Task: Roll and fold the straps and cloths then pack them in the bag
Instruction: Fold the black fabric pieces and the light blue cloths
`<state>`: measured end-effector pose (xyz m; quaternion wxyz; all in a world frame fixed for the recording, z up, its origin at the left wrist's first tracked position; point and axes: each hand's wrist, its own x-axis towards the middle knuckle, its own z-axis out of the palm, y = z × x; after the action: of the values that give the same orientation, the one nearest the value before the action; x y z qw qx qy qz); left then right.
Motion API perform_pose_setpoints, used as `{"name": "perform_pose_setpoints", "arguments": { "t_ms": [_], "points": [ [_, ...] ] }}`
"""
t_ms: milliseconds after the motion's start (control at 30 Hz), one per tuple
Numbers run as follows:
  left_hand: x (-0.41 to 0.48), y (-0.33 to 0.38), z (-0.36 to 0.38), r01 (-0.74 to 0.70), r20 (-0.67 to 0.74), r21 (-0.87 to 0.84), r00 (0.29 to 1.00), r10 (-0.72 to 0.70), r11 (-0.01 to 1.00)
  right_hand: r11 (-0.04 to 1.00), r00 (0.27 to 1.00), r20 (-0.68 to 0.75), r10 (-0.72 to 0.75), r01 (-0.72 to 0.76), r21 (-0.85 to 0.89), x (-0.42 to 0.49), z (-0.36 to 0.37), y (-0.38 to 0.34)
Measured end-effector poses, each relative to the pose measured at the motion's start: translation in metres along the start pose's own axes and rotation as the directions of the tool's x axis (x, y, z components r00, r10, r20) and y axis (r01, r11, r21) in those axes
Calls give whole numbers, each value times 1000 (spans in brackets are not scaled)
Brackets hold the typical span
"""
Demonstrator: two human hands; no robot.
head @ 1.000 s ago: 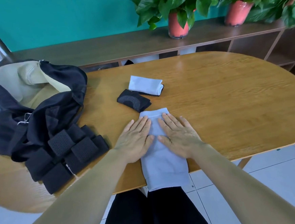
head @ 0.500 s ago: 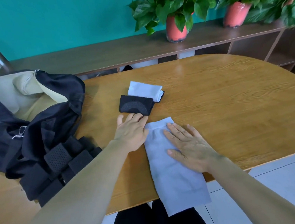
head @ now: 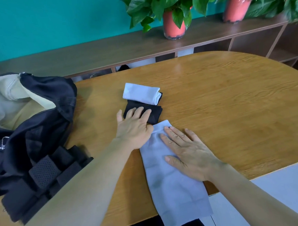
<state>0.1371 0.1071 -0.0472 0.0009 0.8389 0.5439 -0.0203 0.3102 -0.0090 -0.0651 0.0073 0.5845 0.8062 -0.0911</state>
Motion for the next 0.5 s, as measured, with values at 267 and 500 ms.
{"name": "perform_pose_setpoints", "arguments": {
  "t_ms": [267,500],
  "points": [
    [23,14,1,7,88,-18,996,-6,1000,1000,1000,10,9,-9,6,8,-1,1],
    [30,22,-2,90,151,-82,986,-77,993,999,999,-9,33,-33,2,17,0,1]
  ]
}}
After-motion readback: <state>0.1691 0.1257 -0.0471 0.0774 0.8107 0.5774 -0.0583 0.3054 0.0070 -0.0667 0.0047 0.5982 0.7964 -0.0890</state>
